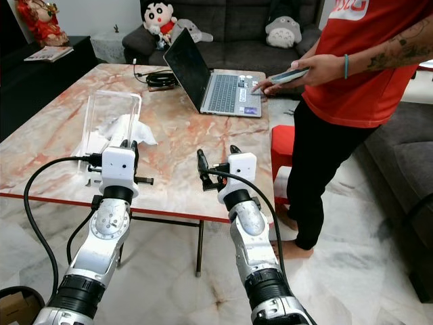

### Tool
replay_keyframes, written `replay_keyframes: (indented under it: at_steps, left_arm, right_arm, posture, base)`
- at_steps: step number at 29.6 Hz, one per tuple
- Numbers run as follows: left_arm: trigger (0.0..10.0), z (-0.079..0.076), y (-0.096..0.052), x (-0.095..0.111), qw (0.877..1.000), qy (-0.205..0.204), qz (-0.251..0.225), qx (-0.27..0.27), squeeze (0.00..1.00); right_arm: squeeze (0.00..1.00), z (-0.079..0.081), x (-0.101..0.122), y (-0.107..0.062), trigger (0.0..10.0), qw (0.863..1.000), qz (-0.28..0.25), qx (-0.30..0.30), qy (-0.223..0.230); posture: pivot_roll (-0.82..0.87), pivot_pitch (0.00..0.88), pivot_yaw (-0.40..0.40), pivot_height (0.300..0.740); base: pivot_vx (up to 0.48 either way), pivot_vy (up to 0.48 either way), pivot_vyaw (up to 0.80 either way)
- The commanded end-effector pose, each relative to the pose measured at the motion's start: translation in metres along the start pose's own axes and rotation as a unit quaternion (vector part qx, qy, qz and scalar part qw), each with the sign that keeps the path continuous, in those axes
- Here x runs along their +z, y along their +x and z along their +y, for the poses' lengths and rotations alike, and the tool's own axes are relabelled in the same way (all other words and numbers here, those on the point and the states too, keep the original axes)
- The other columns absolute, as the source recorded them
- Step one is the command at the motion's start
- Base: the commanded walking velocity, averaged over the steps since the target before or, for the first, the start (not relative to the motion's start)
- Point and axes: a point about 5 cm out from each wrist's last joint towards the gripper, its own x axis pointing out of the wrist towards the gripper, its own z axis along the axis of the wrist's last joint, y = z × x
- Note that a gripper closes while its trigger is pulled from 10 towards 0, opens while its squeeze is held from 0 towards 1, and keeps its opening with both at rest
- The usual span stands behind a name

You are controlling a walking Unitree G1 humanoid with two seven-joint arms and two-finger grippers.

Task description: Picking trash to rubbish bin

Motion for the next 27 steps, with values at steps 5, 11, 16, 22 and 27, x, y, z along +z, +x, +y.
replay_keyframes:
  at_steps: [5,11,16,22,27]
  left_arm:
    - [10.0,0.0020,0.0031,0.0037,1.000,-0.008,-0.002,0.005,0.00]
    - [10.0,0.0002,0.0030,0.0033,1.000,-0.012,0.001,0.005,0.00]
    - [10.0,0.0002,0.0034,0.0051,1.000,-0.020,-0.005,0.004,0.00]
    - [10.0,0.0003,0.0034,0.0049,1.000,-0.019,-0.003,0.005,0.00]
    - [10.0,0.0007,0.0036,0.0043,1.000,-0.019,-0.001,0.006,0.00]
  right_arm:
    - [0.00,0.0023,0.0024,0.0022,10.0,1.000,-0.001,0.005,-0.002]
    - [0.00,0.0015,0.0025,0.0028,10.0,1.000,0.001,0.005,-0.003]
    - [0.00,0.0008,0.0035,0.0038,10.0,1.000,0.000,0.004,-0.002]
    - [0.00,0.0002,0.0031,0.0041,10.0,1.000,0.002,0.003,-0.002]
    - [0.00,-0.0002,0.0032,0.0040,10.0,1.000,0.002,0.002,-0.001]
  posture:
    - [-0.02,0.011,-0.007,0.740]
    - [-0.02,0.018,-0.010,0.740]
    - [-0.02,0.024,-0.012,0.740]
    - [-0.02,0.023,-0.012,0.740]
    - [-0.02,0.031,-0.013,0.740]
  base:
    - [0.000,0.000,0.00]
    - [0.000,0.000,0.00]
    - [0.000,0.000,0.00]
    - [0.000,0.000,0.00]
    - [0.000,0.000,0.00]
